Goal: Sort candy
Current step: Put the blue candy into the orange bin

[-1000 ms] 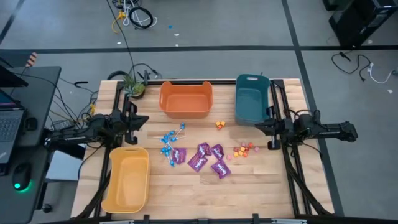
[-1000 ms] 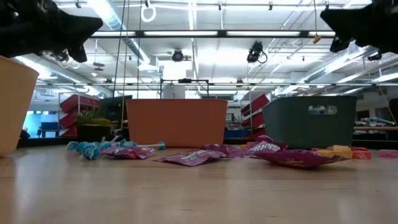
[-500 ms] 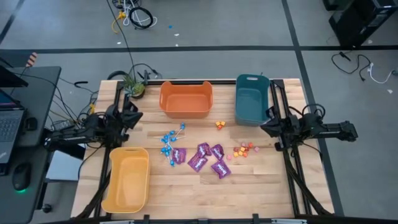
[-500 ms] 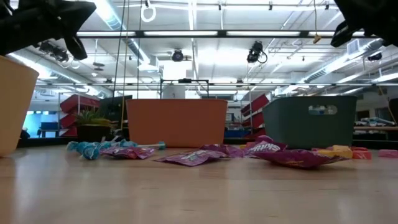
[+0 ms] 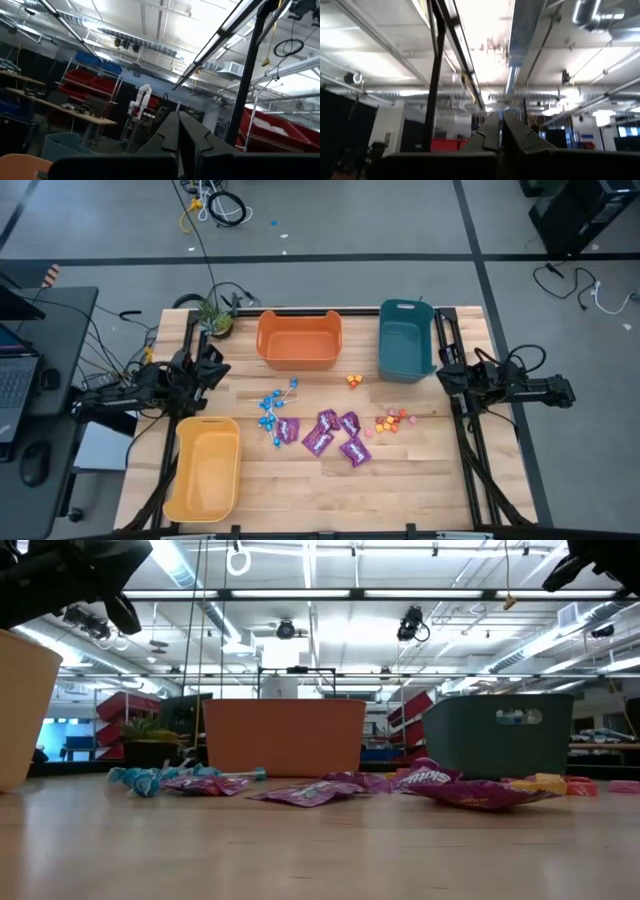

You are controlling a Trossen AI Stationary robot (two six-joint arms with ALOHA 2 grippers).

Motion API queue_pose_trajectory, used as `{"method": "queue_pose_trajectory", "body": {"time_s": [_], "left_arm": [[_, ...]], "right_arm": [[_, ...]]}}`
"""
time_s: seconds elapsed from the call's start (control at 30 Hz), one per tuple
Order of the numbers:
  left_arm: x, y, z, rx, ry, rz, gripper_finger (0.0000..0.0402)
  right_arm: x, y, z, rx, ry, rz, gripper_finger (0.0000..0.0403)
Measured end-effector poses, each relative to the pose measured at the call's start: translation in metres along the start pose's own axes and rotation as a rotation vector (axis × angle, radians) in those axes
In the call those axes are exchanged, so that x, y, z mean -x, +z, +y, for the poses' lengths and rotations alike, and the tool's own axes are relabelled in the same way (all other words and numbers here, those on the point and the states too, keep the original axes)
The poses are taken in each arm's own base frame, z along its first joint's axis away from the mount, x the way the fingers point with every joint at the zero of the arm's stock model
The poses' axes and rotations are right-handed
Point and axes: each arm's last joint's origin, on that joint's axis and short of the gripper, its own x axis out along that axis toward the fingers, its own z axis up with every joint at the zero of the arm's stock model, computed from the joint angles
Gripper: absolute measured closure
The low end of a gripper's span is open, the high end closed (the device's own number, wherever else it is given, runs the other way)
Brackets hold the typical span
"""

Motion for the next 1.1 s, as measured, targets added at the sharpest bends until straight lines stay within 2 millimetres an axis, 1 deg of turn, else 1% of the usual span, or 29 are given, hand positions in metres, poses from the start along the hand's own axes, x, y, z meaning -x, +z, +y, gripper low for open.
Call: {"method": "queue_pose_trajectory", "body": {"time_s": [0.17,0.27,0.4,0.53,0.63,0.73,0.87,0.97,1.1], "left_arm": [[0.000,-0.002,-0.001,0.018,-0.009,0.025,0.0400],[-0.001,-0.004,-0.001,0.005,-0.015,0.037,0.0400],[-0.004,-0.010,0.001,-0.016,0.037,0.077,0.0400],[-0.010,-0.014,0.006,-0.078,0.125,0.083,0.0401],[-0.016,-0.009,0.004,-0.149,0.125,0.015,0.0401],[-0.026,-0.001,0.001,-0.206,0.117,-0.010,0.0401],[-0.040,0.008,-0.003,-0.273,0.120,0.002,0.0401],[-0.049,0.010,-0.004,-0.303,0.124,0.023,0.0401],[-0.057,0.010,-0.004,-0.306,0.132,0.048,0.0401]], "right_arm": [[0.000,0.000,0.000,0.056,-0.003,0.001,0.0398],[0.000,0.003,0.000,0.064,-0.006,-0.028,0.0400],[-0.001,0.007,-0.003,0.091,-0.109,-0.041,0.0399],[-0.004,0.005,-0.007,0.179,-0.216,0.017,0.0402],[-0.005,0.005,-0.009,0.248,-0.291,0.028,0.0402],[-0.006,0.005,-0.009,0.275,-0.313,0.023,0.0402],[-0.008,0.005,-0.010,0.273,-0.314,0.020,0.0403],[-0.010,0.003,-0.010,0.265,-0.311,0.045,0.0403],[-0.023,0.011,-0.011,0.263,-0.306,0.056,0.0403]]}}
